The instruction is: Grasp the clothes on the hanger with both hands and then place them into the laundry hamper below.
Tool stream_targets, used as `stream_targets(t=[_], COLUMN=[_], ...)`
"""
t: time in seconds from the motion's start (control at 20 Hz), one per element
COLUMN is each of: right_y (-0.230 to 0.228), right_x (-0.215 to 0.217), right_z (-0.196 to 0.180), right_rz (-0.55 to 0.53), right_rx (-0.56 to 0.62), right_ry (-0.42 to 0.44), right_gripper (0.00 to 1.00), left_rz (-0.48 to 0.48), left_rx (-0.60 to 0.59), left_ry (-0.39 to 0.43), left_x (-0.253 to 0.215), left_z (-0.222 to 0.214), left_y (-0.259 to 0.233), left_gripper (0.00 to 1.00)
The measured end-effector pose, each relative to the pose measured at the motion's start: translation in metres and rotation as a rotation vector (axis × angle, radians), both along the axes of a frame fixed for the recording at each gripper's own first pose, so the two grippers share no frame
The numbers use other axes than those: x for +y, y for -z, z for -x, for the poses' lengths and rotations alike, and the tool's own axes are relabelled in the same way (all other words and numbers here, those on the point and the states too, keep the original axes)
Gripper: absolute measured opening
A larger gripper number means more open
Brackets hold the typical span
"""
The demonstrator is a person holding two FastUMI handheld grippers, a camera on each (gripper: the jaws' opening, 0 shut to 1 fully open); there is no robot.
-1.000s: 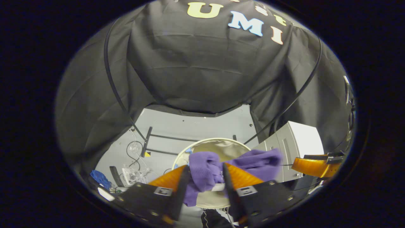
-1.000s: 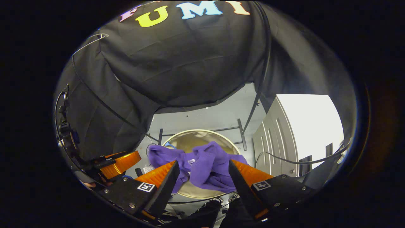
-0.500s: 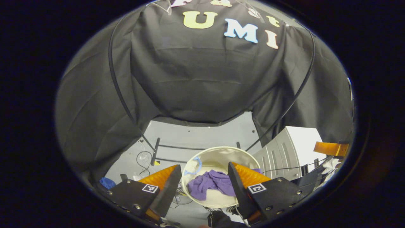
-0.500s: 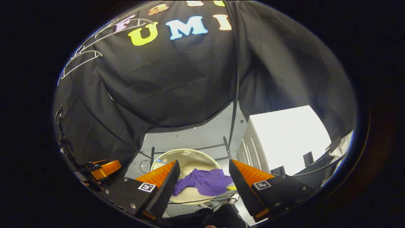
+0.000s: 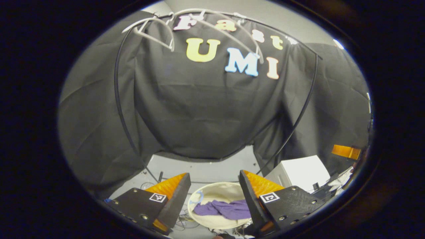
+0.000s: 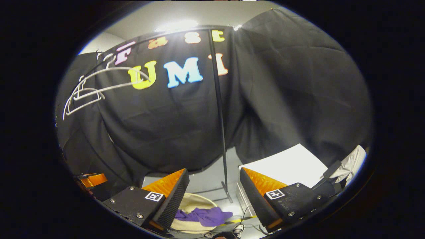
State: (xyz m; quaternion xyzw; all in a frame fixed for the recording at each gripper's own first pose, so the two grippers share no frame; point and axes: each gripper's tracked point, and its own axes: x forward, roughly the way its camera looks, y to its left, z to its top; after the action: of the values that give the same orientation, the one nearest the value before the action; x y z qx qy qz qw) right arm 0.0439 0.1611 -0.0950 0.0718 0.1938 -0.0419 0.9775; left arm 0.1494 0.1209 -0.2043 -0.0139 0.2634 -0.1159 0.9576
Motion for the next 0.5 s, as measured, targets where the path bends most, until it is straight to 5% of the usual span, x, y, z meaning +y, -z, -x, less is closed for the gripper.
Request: stream_targets(t=[0.15, 0.4, 0.5], right_y=[-0.056, -0.137, -0.165], right_x=[-0.016, -0.033, -0.043], right_z=[-0.004, -0.002, -0.002], right_rz=[0.035, 0.116, 0.124], right_rx=[-0.122, -0.300, -0.368], right_ry=[0.027, 0.032, 0.028], right_gripper=[0.92, 1.00, 0.91], left_rz=[0.048, 0.119, 0.139], left_rx=[-0.092, -0.299, -0.379], left_ry=[0.023, 0.032, 0.015], left_x=[-0.018, -0.028, -0.027], left_z=[-0.014, -0.021, -0.020], left_y=[-0.060, -0.174, -0.215], left_gripper=[0.86, 0.87, 0.84])
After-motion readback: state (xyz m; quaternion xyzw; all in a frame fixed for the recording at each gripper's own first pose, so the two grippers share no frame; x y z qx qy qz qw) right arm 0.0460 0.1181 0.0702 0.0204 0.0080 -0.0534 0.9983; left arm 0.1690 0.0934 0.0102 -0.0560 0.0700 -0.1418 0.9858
